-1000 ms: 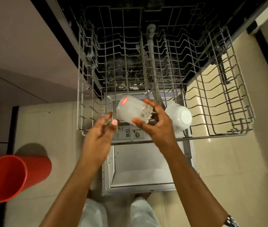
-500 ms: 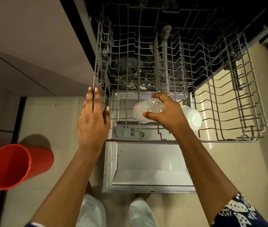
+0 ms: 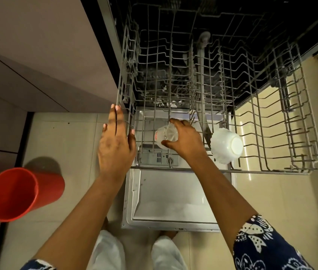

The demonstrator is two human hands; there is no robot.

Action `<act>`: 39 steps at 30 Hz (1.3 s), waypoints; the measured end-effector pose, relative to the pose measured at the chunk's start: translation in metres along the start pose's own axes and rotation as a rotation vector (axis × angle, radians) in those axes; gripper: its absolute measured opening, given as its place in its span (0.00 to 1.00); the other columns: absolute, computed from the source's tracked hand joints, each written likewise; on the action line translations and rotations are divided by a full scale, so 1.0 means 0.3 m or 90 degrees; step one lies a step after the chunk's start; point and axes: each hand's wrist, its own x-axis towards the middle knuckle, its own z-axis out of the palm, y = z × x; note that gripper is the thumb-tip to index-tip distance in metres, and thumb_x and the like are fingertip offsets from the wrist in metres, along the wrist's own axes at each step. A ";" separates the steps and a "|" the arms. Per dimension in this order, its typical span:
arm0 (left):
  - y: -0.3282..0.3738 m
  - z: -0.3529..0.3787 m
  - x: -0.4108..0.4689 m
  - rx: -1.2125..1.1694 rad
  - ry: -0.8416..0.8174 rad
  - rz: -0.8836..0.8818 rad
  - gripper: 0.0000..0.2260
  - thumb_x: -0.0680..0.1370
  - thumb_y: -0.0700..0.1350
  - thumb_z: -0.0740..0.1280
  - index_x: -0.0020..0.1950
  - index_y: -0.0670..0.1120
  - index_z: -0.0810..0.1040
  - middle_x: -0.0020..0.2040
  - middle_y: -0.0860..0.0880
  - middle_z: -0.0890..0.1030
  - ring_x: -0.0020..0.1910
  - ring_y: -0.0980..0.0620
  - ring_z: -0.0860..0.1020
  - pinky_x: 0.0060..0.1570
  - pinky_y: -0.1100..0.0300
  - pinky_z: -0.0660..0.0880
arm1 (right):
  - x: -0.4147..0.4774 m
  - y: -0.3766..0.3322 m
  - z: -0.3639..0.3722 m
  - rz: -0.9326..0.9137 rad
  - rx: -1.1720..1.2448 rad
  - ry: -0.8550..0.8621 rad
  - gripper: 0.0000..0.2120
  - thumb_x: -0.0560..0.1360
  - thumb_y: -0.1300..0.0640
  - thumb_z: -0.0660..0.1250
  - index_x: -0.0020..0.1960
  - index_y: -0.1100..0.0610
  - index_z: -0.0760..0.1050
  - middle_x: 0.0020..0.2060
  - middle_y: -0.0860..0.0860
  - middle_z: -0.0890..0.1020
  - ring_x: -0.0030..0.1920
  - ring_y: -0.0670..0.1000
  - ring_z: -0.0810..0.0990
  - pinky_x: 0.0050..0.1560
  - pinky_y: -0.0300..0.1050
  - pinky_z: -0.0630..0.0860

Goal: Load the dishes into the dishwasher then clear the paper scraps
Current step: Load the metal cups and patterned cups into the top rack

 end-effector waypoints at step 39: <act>-0.698 -1.060 1.022 0.009 0.010 0.102 0.22 0.73 0.53 0.61 0.64 0.43 0.77 0.63 0.41 0.77 0.61 0.41 0.76 0.61 0.49 0.71 | 0.601 -1.464 -0.519 -0.203 -0.018 0.304 0.17 0.72 0.56 0.68 0.57 0.63 0.76 0.53 0.61 0.79 0.53 0.63 0.77 0.54 0.54 0.74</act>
